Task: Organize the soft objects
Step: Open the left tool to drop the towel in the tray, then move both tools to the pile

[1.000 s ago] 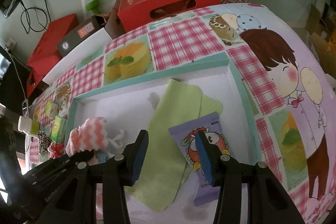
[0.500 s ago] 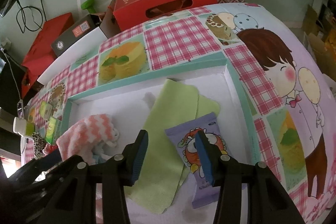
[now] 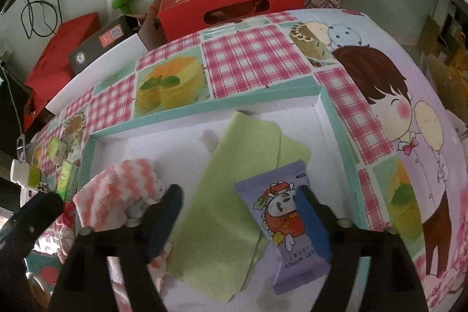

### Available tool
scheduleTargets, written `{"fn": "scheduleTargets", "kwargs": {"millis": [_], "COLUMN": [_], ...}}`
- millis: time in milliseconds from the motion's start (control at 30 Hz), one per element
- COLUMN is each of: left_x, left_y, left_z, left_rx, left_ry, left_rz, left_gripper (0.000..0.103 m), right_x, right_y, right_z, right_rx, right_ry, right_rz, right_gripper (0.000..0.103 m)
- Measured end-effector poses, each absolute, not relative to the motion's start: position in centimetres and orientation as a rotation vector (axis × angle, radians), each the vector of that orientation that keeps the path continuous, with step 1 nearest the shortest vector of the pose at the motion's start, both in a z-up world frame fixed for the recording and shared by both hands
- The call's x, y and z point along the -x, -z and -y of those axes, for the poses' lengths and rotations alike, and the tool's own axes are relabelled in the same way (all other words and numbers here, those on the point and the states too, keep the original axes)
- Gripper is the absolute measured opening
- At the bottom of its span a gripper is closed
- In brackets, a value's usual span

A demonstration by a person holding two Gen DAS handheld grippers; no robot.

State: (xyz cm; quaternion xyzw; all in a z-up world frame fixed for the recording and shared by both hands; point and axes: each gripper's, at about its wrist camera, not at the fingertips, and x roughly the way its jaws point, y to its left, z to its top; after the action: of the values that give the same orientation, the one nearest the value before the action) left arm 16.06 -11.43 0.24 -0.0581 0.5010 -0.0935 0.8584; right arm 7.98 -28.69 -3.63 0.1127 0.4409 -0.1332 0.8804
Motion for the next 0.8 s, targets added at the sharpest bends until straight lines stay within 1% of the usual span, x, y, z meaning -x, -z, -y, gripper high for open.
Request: {"fn": "scheduleTargets", "kwargs": {"millis": [133,200,233,333,400,800], "left_x": [-16.4,-16.4,-16.4,-16.4,-16.4,-16.6], "left_y": [0.3,0.6,0.7,1.0,1.1,0.9], "left_z": [10.6,10.5,10.4,10.2,10.1,8.1], "left_rx": [0.119,0.121,0.123,0.149,0.158,0.261], "left_ry": [0.157,0.144,0.141,0.147,0.136,0.096], "left_rz": [-1.058,-1.064,-1.066,-1.074,-1.07,-1.046], "left_gripper": [0.095,0.095,0.095,0.097,0.103,0.103], "right_x": [-8.1,-8.1,-8.0,-7.9,-7.8,-7.5], "right_y": [3.8,4.0,4.0,3.6,3.6,2.7], "right_z": [28.8,28.9,28.9,28.9,29.0,28.7], "right_rx": [-0.235,-0.233,-0.234,-0.237,-0.24,-0.257], "right_ry": [0.289,0.299,0.302,0.311,0.316,0.298], "right_rz": [-0.923,-0.926,-0.92,-0.893,-0.886,-0.827], "right_gripper": [0.092,0.101,0.103,0.103,0.103,0.103]}}
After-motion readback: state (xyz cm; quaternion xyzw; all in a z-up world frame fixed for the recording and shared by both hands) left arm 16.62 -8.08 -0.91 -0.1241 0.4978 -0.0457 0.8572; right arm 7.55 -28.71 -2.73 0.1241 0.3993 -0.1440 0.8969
